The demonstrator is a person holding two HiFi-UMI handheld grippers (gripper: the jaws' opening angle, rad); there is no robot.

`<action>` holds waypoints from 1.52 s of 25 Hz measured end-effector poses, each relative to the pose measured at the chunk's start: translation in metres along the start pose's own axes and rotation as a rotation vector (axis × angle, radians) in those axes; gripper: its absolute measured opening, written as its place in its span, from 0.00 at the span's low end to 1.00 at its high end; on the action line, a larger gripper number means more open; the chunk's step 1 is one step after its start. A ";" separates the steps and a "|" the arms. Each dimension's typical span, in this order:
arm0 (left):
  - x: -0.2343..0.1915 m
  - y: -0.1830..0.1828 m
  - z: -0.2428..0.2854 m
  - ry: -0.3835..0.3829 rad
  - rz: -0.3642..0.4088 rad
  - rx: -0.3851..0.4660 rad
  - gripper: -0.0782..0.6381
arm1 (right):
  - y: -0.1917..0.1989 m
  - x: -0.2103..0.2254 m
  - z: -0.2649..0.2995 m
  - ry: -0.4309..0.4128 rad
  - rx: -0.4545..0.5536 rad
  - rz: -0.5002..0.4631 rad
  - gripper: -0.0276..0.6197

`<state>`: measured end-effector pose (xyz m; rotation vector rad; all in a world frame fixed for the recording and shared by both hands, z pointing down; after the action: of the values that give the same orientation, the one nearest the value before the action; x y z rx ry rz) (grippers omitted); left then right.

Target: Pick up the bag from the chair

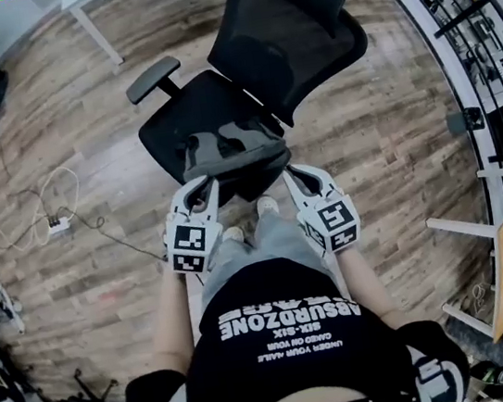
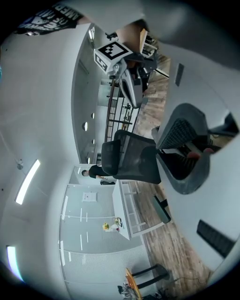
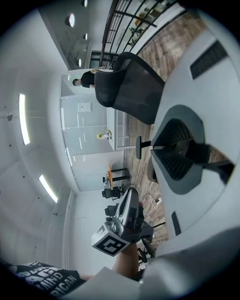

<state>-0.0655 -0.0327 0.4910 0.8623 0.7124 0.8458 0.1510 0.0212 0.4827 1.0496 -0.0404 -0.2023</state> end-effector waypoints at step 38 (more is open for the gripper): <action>-0.044 0.081 0.022 -0.029 0.158 -0.321 0.53 | 0.068 0.020 0.086 -0.195 -0.206 -0.590 0.58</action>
<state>-0.0963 -0.0472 0.5790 0.6452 0.4699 1.0536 0.1698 -0.0237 0.5832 0.8111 0.1151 -0.8268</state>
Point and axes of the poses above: the fingertips, and each gripper's own axes: z forward along the fingers, x to its right, y out of its underside, the point moved 7 cm from there along -z, backward along the fingers, and after that the axes turned 14 degrees about y, right-handed, at the moved point
